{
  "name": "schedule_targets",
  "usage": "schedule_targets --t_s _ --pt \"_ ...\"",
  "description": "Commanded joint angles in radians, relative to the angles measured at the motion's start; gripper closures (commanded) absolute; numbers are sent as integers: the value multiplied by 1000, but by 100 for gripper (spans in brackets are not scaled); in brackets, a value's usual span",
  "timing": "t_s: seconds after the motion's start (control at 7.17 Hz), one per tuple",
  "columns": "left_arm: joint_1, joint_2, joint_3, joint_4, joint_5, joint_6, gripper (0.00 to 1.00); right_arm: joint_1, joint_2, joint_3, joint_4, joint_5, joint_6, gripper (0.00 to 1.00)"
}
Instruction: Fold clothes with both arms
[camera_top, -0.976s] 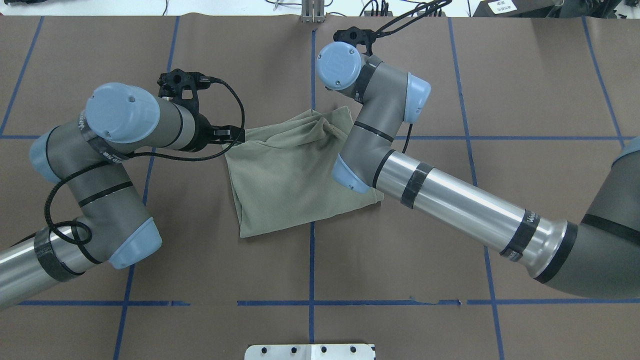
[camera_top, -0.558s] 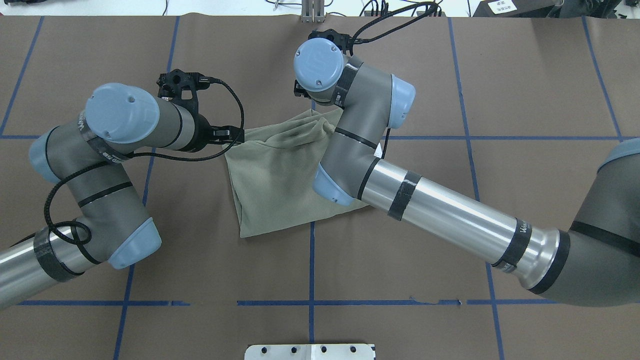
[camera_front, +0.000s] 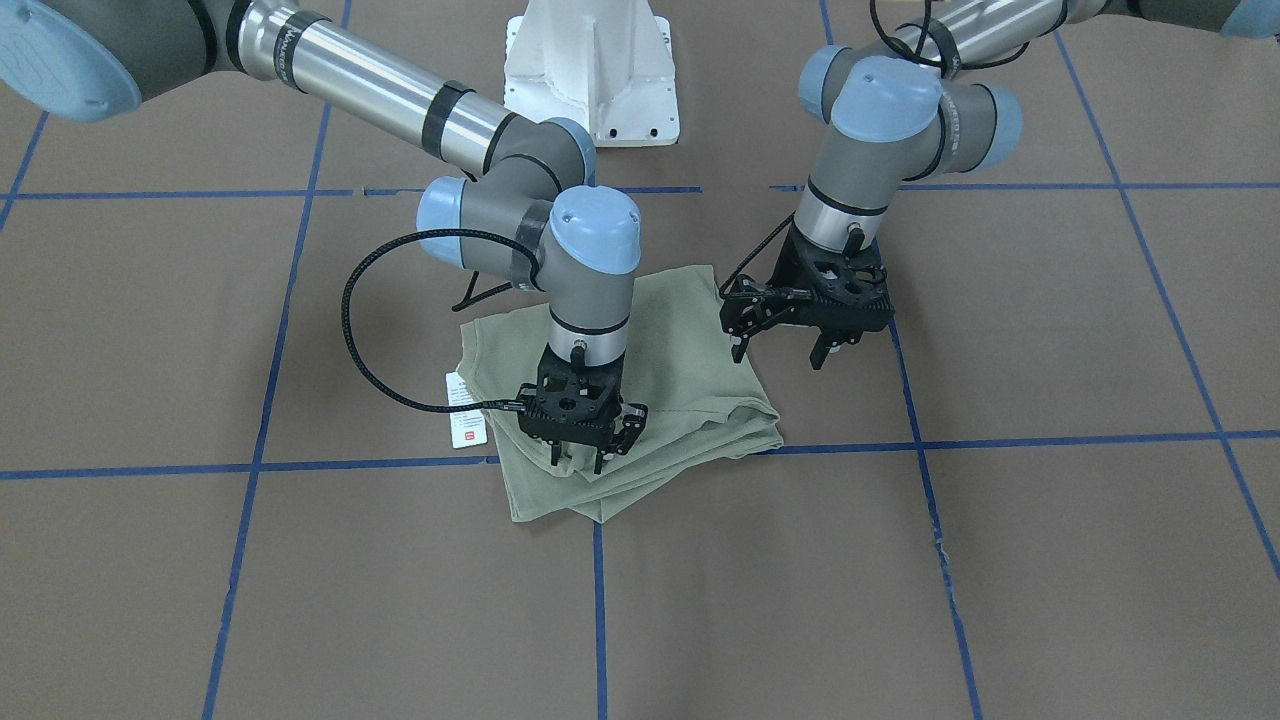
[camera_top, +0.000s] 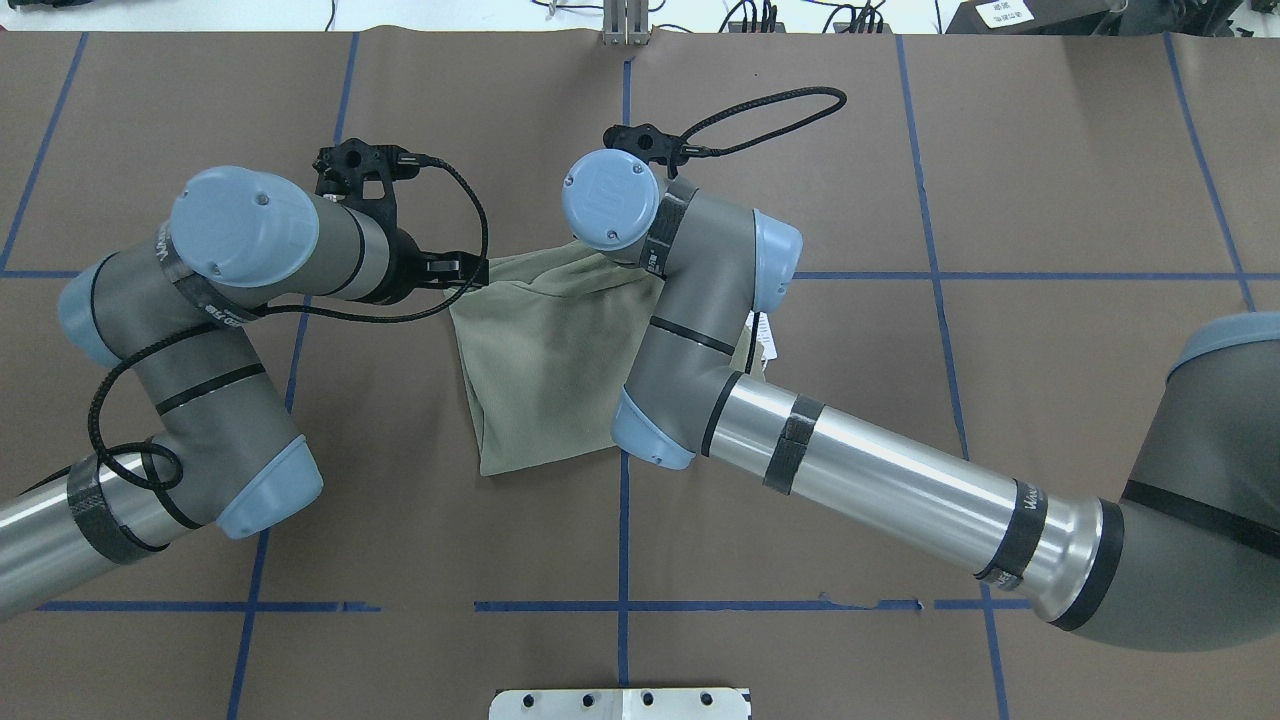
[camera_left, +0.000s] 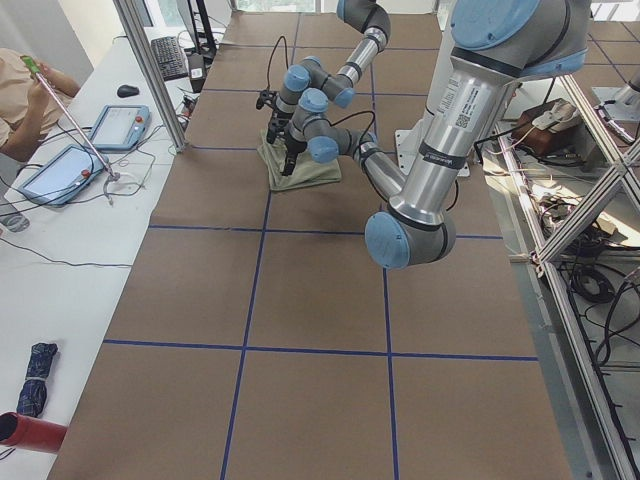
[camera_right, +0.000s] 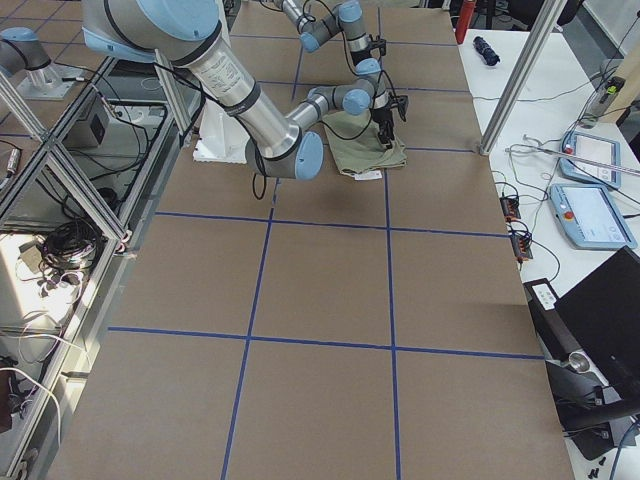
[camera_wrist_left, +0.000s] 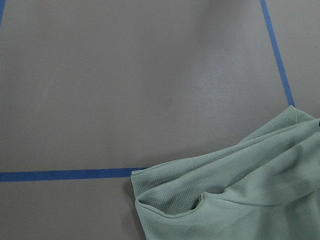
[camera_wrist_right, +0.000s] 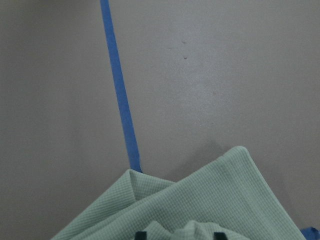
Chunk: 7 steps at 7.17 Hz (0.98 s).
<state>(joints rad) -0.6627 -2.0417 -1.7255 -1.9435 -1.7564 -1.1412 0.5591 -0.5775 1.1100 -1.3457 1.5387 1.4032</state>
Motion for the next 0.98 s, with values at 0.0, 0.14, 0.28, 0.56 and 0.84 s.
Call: schedule_targets --t_s 0.0,0.14,0.28,0.56,0.84 --pt "0 0 1 0 0 -2 0 -2 1 -1 0 -15 3 100" --pt "0 2 1 0 0 0 0 4 -1 -1 0 -43 2 100" --pt "0 2 1 0 0 -2 0 21 1 -2 -1 -52 0 100" --pt "0 3 1 0 0 -2 0 51 -1 -27 -1 -54 -9 100" --pt "0 3 1 0 0 -2 0 51 -2 -62 8 -97 -41 1"
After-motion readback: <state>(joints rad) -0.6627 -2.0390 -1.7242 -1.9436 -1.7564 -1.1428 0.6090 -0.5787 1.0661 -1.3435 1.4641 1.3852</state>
